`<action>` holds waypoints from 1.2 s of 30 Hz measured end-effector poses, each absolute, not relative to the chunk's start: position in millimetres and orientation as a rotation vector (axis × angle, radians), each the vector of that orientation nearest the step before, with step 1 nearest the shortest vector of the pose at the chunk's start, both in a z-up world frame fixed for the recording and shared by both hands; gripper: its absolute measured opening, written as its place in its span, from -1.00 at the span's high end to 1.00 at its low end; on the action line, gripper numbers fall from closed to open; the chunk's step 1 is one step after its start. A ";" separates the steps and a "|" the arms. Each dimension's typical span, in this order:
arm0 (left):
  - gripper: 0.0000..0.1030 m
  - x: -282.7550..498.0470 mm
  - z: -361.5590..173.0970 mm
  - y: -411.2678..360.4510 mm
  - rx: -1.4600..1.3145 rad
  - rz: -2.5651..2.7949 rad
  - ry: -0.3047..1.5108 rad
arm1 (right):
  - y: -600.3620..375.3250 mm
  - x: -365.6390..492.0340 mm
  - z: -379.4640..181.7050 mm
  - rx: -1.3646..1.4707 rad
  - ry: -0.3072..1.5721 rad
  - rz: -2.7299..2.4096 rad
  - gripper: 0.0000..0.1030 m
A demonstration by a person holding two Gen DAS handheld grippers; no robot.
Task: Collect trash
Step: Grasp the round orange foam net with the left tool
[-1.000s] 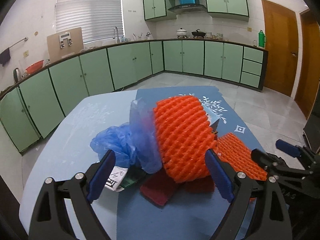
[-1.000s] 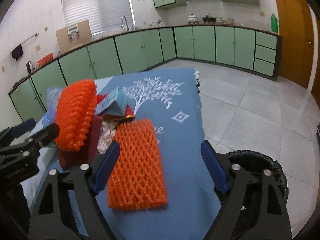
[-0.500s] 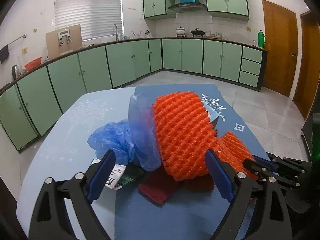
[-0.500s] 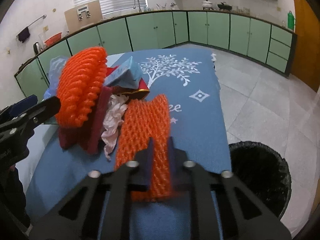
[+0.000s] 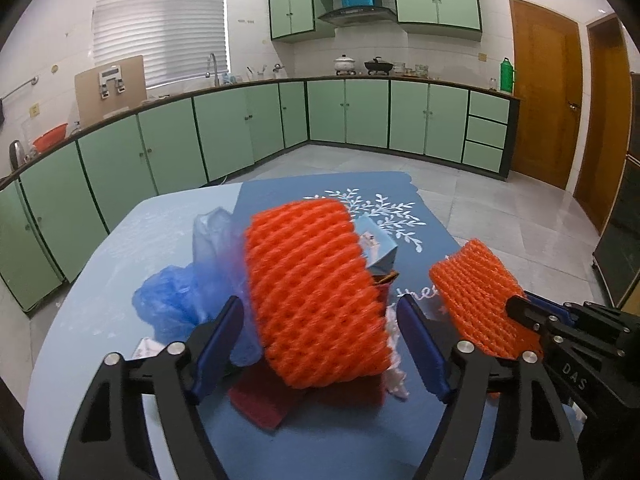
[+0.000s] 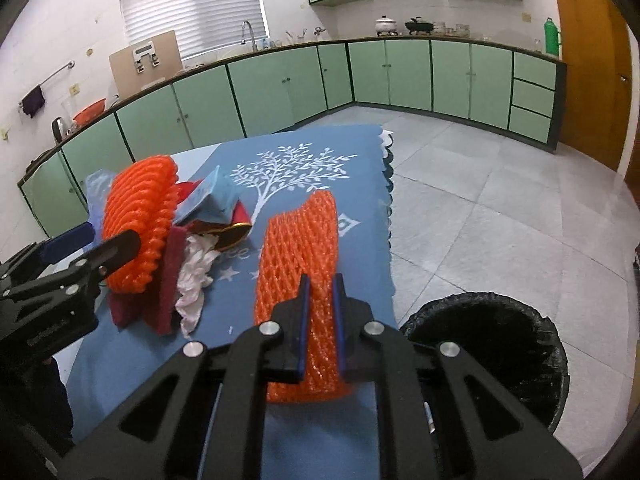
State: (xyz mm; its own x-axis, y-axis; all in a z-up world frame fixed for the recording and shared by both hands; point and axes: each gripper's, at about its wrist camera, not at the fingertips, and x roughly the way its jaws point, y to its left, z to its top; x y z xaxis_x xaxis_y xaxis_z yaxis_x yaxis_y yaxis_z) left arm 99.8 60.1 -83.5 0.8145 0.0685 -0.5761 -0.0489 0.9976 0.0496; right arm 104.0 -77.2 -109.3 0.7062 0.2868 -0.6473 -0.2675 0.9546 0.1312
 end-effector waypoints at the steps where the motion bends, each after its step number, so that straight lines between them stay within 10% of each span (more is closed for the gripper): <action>1: -0.45 101.8 -83.9 57.9 0.035 0.061 0.617 | -78.3 104.7 -109.2 0.028 0.723 0.307 0.81; 6: 0.03 112.6 -92.0 49.2 0.043 0.052 0.655 | -81.1 107.0 -108.7 0.033 0.721 0.306 0.81; 19: -0.44 80.4 -67.4 35.1 0.085 0.085 0.534 | -82.6 103.8 -107.7 0.040 0.718 0.295 0.81; 30: -0.31 105.1 -89.5 42.5 0.047 0.109 0.614 | -89.9 102.4 -108.5 0.047 0.715 0.268 0.80; 36: 0.19 114.9 -98.6 54.1 -0.015 0.083 0.667 | -86.2 104.7 -110.8 0.052 0.724 0.270 0.80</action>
